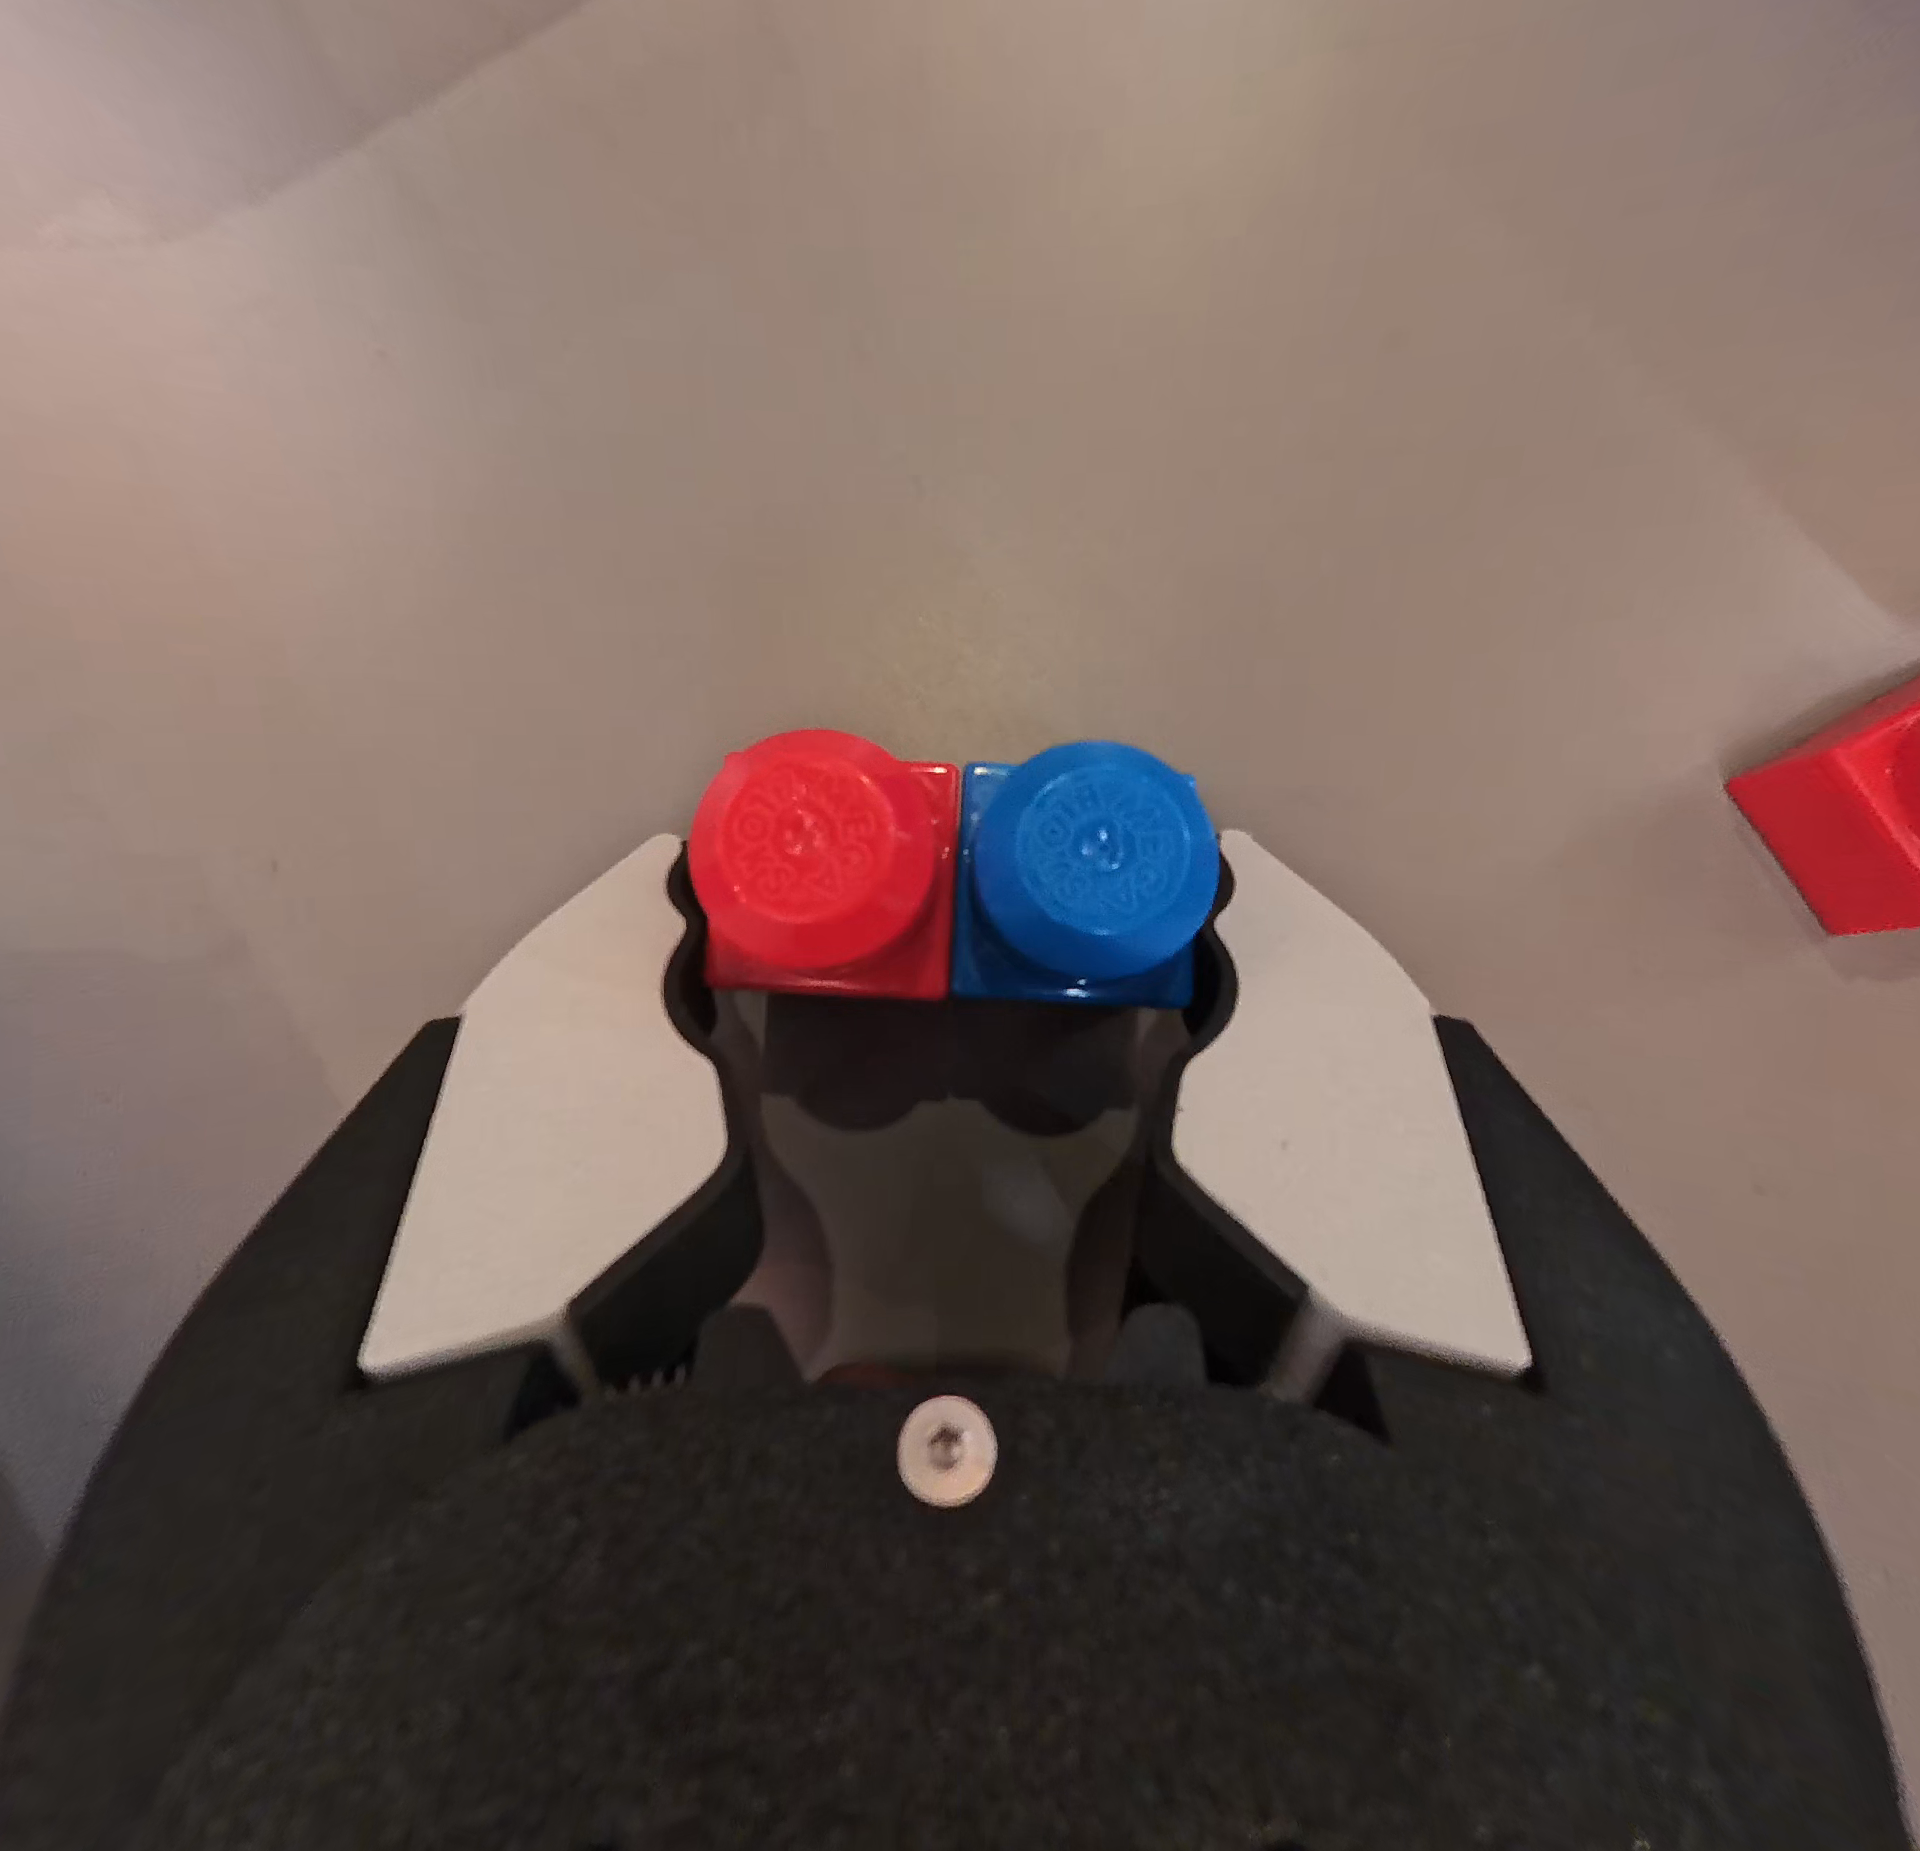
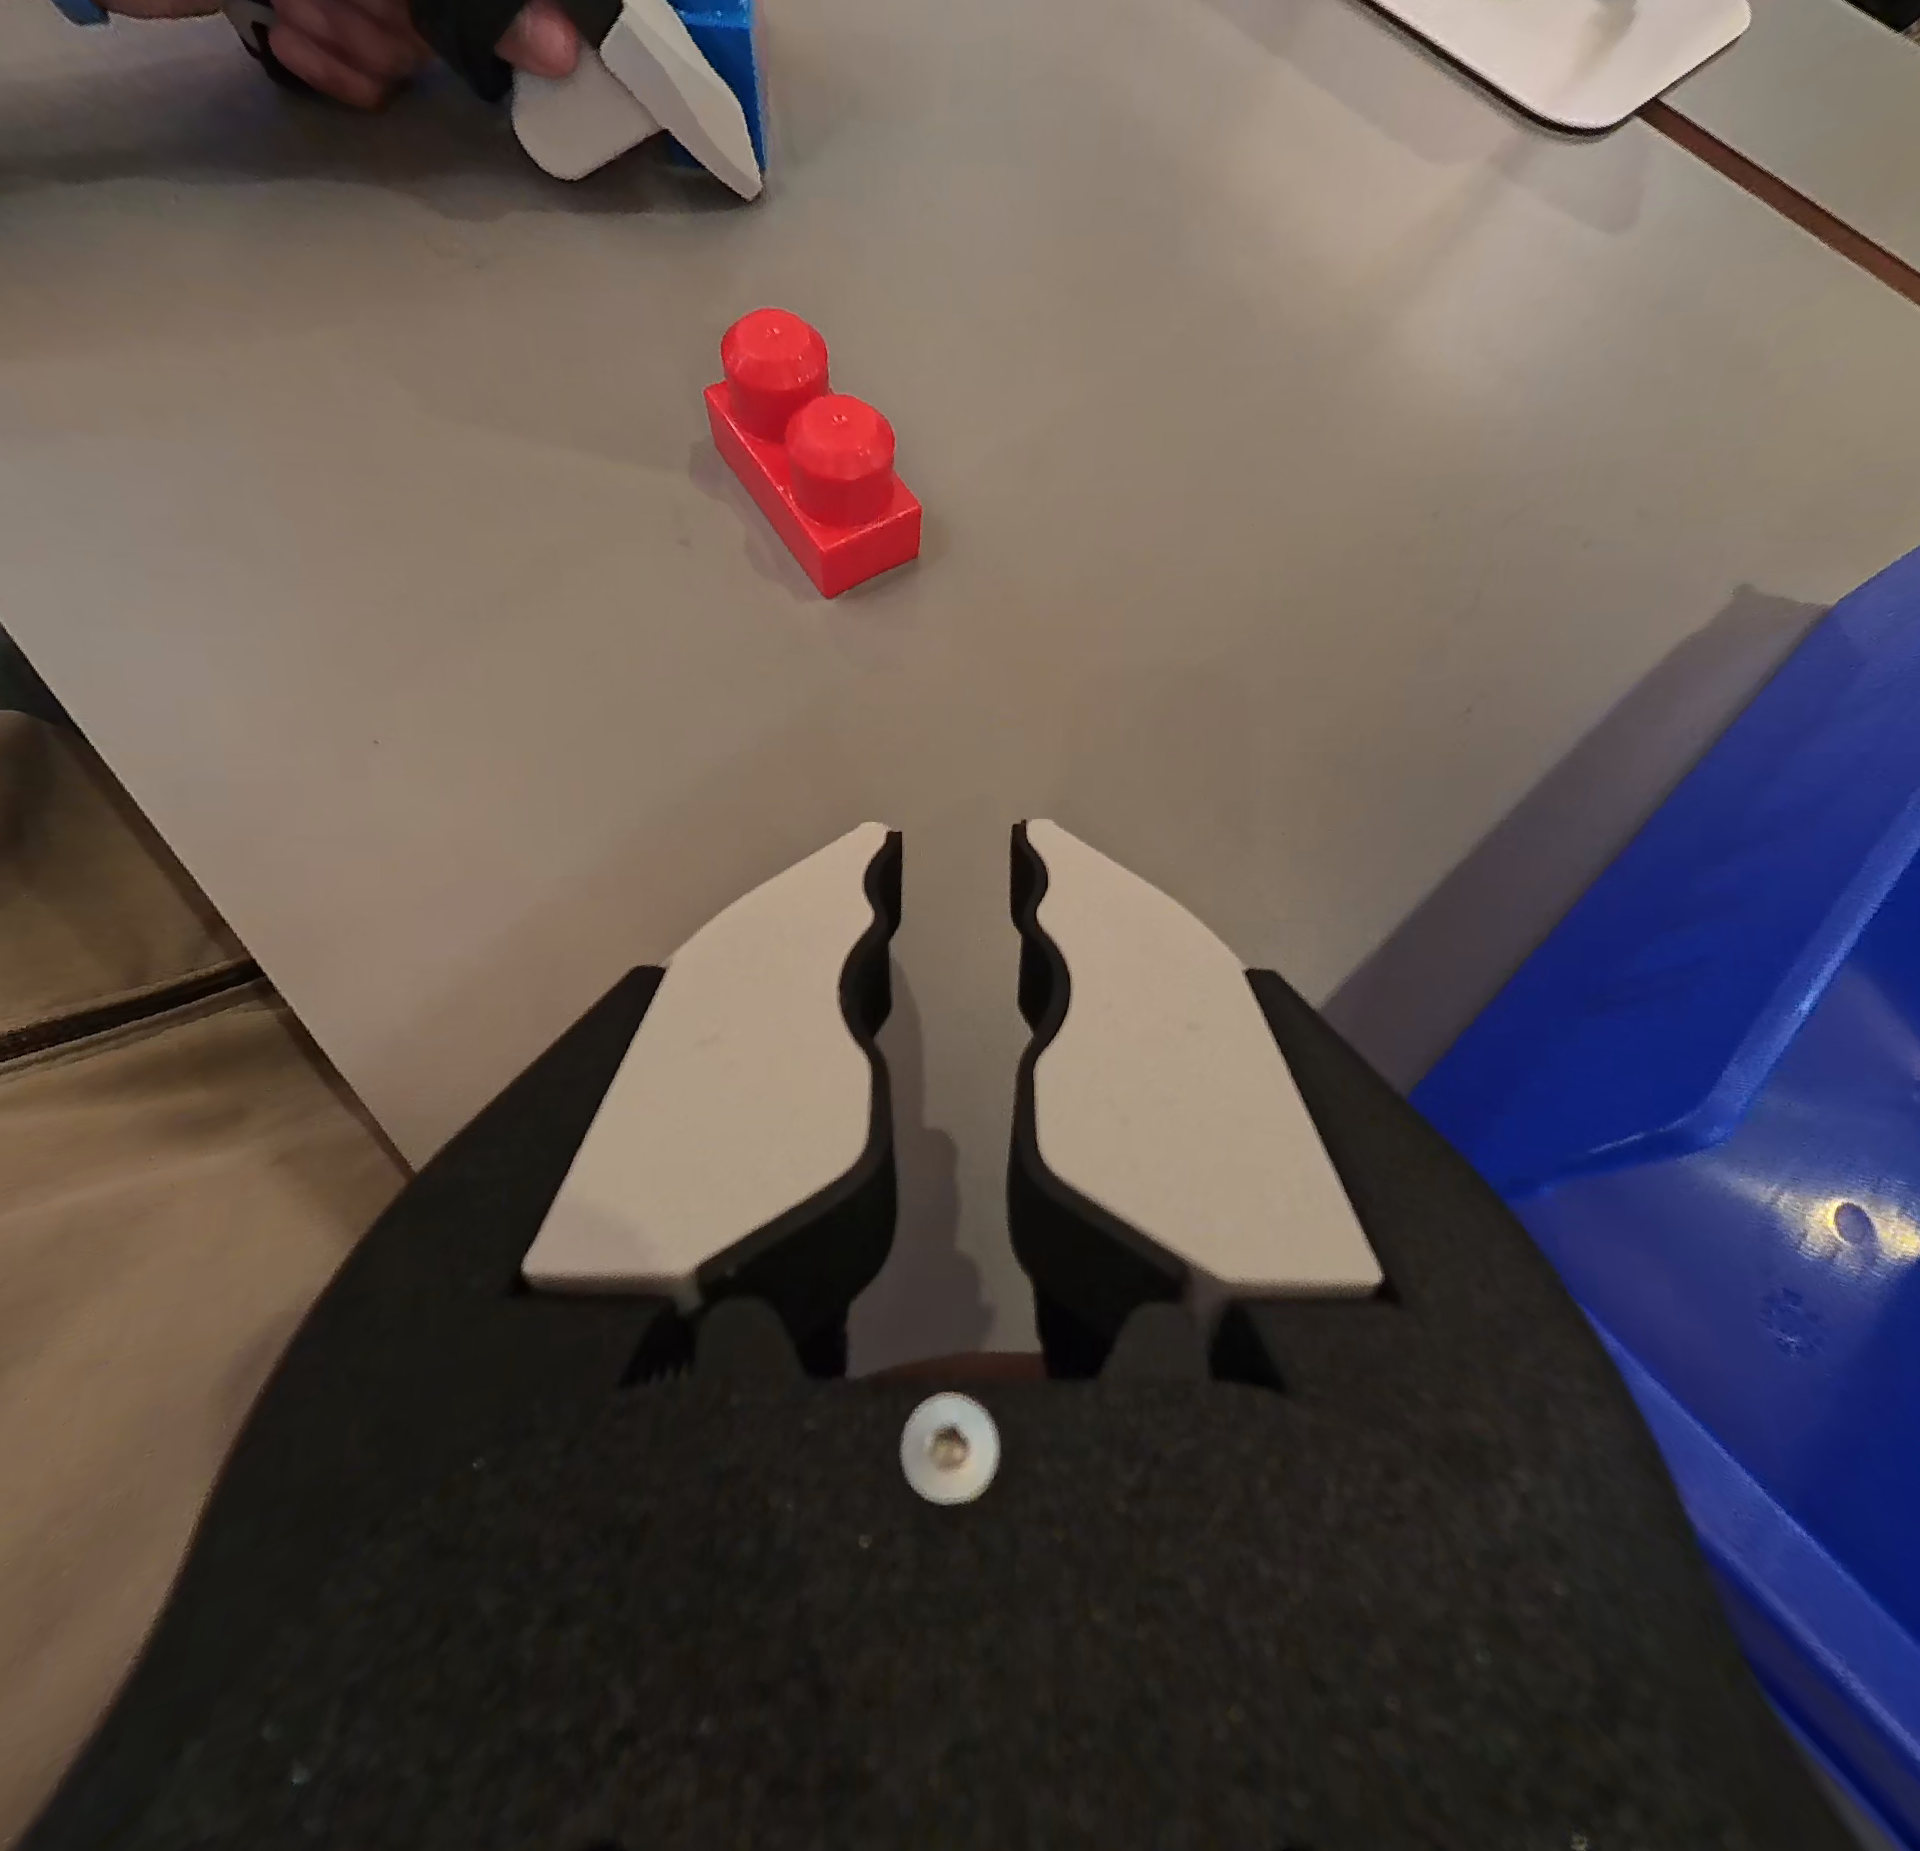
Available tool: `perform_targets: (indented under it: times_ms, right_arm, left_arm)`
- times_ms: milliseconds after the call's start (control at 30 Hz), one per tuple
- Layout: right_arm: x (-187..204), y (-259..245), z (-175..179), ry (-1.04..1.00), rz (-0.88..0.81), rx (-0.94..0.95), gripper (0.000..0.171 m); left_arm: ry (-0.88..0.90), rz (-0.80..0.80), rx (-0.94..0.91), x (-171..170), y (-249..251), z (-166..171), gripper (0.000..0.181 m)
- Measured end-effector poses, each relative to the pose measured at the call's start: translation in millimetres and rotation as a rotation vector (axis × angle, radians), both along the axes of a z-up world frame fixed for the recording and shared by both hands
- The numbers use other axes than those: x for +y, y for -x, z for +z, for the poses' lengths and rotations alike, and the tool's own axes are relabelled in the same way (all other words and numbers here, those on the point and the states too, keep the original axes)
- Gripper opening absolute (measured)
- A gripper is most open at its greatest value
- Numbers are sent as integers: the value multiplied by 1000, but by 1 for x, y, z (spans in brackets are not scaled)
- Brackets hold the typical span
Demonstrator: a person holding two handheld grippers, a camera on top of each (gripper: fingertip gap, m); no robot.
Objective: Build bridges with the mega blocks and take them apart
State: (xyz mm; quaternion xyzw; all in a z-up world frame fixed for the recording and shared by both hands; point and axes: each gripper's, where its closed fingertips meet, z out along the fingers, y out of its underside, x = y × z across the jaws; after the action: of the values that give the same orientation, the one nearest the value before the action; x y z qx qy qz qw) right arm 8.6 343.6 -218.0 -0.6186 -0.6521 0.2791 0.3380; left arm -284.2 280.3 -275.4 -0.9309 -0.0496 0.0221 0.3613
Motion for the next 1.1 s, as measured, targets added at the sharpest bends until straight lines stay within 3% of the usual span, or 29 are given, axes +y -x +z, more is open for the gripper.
perform_targets:
  times_ms: [567, 1100]
  right_arm:
    - [-1, 3, 0, -1, 3, 1, 20]
    - [-3, 4, 0, -6, 7, -3, 20]
  left_arm:
    - [-37, -43, 15, -14, -17, 12, 86]
    - [17, -40, -8, -12, -21, 0, 90]
